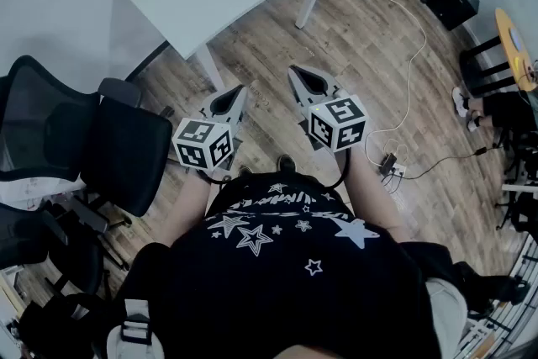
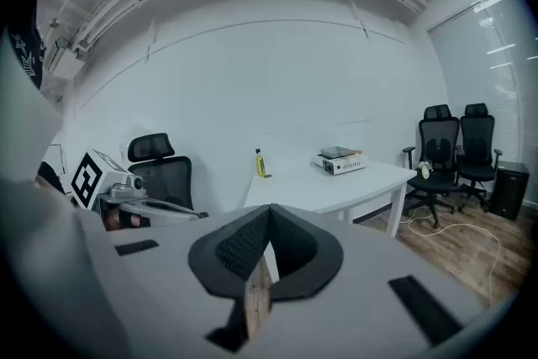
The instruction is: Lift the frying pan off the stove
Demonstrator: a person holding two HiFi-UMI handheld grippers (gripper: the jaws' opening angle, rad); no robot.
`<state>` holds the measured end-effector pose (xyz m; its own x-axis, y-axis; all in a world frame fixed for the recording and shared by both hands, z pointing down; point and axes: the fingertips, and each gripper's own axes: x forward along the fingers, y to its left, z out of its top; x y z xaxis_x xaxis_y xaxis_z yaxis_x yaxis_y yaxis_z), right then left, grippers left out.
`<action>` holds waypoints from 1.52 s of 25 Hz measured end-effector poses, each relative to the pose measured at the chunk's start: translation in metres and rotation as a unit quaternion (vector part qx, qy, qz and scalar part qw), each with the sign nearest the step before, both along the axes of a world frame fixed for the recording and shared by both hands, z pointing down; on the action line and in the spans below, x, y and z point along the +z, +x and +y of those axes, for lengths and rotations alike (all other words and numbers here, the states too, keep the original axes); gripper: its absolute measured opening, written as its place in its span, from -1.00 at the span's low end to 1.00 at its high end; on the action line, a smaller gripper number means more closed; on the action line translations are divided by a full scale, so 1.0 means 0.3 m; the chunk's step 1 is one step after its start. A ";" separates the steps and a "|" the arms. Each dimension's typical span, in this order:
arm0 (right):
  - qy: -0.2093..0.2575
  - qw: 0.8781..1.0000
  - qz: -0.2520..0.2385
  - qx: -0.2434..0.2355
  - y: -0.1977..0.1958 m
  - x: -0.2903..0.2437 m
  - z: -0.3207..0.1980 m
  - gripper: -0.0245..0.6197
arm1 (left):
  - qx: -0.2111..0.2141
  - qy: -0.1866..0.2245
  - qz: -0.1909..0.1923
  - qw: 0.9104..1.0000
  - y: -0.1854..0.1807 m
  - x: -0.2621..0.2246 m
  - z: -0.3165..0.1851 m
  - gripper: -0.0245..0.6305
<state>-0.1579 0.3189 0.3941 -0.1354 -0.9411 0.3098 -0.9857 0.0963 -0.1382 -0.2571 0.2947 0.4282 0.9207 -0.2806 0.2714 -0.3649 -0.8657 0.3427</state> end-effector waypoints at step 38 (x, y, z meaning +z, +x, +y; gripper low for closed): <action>-0.001 0.998 -0.046 0.049 0.096 0.144 -0.226 -0.90 | -0.016 -0.004 -0.018 1.000 -0.040 0.059 -0.247 -0.90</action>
